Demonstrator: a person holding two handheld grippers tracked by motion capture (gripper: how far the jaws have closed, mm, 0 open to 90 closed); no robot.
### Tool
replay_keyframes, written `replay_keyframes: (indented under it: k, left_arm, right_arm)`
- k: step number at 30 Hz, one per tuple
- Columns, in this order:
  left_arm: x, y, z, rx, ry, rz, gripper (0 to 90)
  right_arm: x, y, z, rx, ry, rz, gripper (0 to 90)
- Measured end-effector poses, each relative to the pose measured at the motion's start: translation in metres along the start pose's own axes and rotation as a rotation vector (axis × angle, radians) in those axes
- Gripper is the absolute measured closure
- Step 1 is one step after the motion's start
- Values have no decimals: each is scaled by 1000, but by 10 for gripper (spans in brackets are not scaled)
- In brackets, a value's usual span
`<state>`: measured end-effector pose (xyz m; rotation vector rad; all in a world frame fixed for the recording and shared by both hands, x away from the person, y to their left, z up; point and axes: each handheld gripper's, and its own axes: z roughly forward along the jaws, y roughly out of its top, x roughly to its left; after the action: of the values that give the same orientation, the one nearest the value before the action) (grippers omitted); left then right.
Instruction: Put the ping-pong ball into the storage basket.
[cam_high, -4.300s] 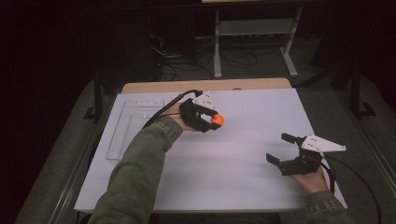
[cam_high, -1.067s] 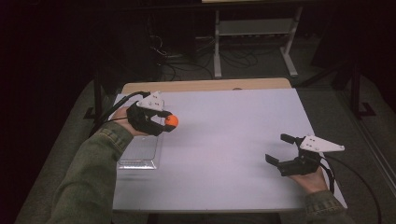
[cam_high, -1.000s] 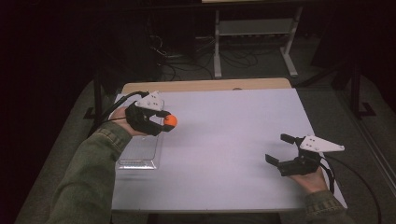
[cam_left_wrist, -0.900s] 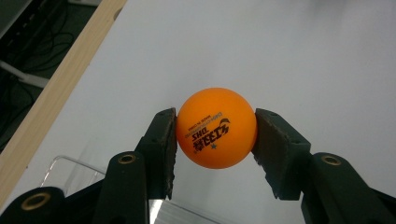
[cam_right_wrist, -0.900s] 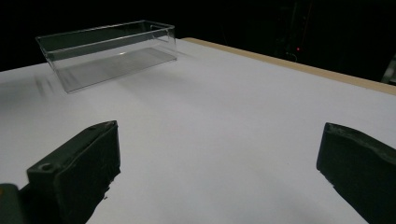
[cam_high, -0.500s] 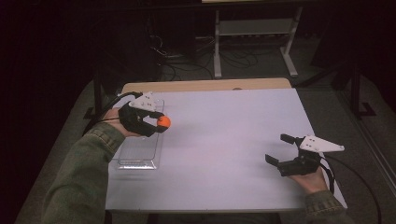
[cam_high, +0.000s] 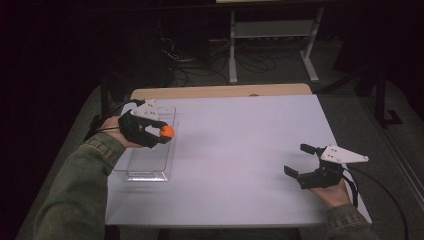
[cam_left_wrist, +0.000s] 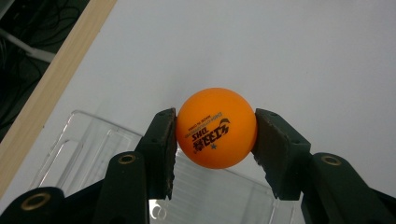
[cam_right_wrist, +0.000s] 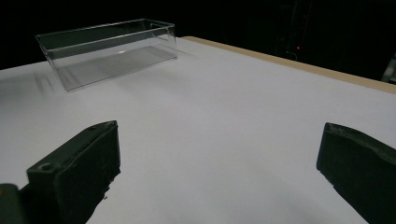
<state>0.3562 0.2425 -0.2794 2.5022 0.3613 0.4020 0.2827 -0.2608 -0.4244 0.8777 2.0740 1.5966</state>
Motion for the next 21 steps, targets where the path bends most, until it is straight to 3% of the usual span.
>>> replay_keyframes:
  k: [14, 21]
  left_arm:
    - [3, -13, -11, 56, 23, -6, 502]
    - [2, -17, -8, 107, -2, 1, 502]
  right_arm:
    - [1, 0, 1, 6, 3, 2, 0]
    - [0, 0, 1, 9, 4, -3, 0]
